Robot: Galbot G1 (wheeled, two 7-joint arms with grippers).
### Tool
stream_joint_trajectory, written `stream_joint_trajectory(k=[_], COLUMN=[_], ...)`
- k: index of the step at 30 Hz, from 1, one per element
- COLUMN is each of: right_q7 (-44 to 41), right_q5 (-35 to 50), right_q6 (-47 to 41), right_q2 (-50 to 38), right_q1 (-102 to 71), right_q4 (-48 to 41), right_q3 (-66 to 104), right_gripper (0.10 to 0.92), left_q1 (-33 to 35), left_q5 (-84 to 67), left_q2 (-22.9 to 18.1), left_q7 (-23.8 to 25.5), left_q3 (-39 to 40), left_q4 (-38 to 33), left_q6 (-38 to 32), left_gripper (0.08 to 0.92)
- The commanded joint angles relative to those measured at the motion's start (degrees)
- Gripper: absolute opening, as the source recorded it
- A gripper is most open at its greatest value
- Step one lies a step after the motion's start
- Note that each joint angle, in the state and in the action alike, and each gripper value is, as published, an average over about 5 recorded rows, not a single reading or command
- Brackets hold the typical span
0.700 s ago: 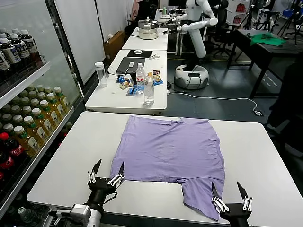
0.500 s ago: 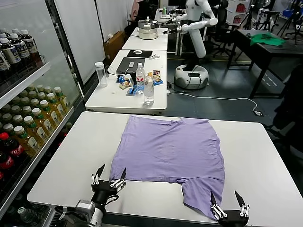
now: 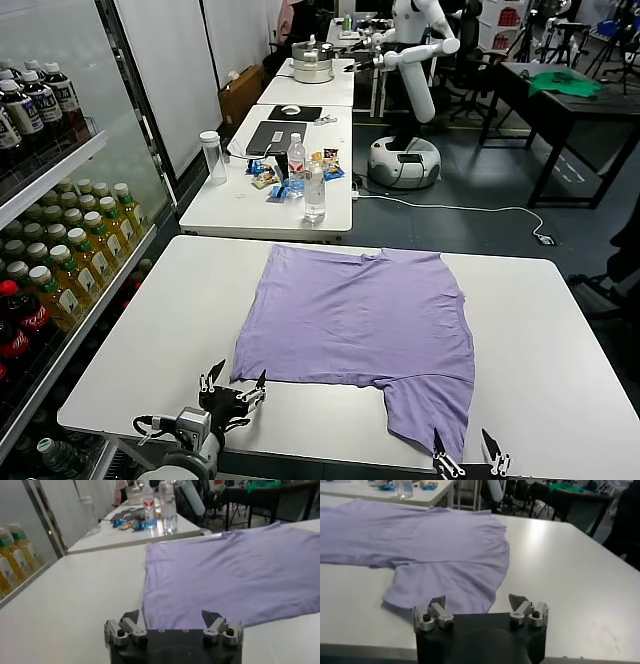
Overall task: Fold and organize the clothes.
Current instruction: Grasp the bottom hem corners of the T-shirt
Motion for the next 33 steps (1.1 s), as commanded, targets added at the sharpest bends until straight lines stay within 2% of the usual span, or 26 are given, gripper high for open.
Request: stream_joint_trajectory(k=[1, 8, 12, 26, 33], right_q7=[-0.08, -0.24, -0.37, -1.26, -2.28], right_q5=[0.2, 2.48, 4.06, 5.87, 4.78], right_q6=[-1.07, -2.47, -2.65, -2.08, 0.96], right_q2=[0.49, 0.64, 0.45, 0.04, -0.68], right_q1=[1.3, 3.33, 3.26, 1.56, -0.04], right_q4=[-1.52, -1.79, -1.72, -0.43, 3.01], right_q3=[-0.97, -0.69, -0.57, -0.5, 0.81], right_gripper=[0.823, 0.822, 0.76, 0.356, 0.162], left_q1=[-3.29, -4.08, -3.6, -1.86, 0.22], left_q5=[-1.36, -1.56, -2.98, -7.05, -7.76], left_q2=[0.47, -0.27, -0.53, -0.93, -0.5], left_q7=[-1.48, -2.31, -2.31, -2.91, -3.03], left_q3=[0.41, 1.48, 2.06, 1.53, 0.18], left_q4=[4.11, 4.42, 4.21, 3.14, -1.91], left_q6=[1.57, 1.55, 1.59, 1.57, -0.16], left_gripper=[0.823, 0.823, 0.795, 0.403, 0.203])
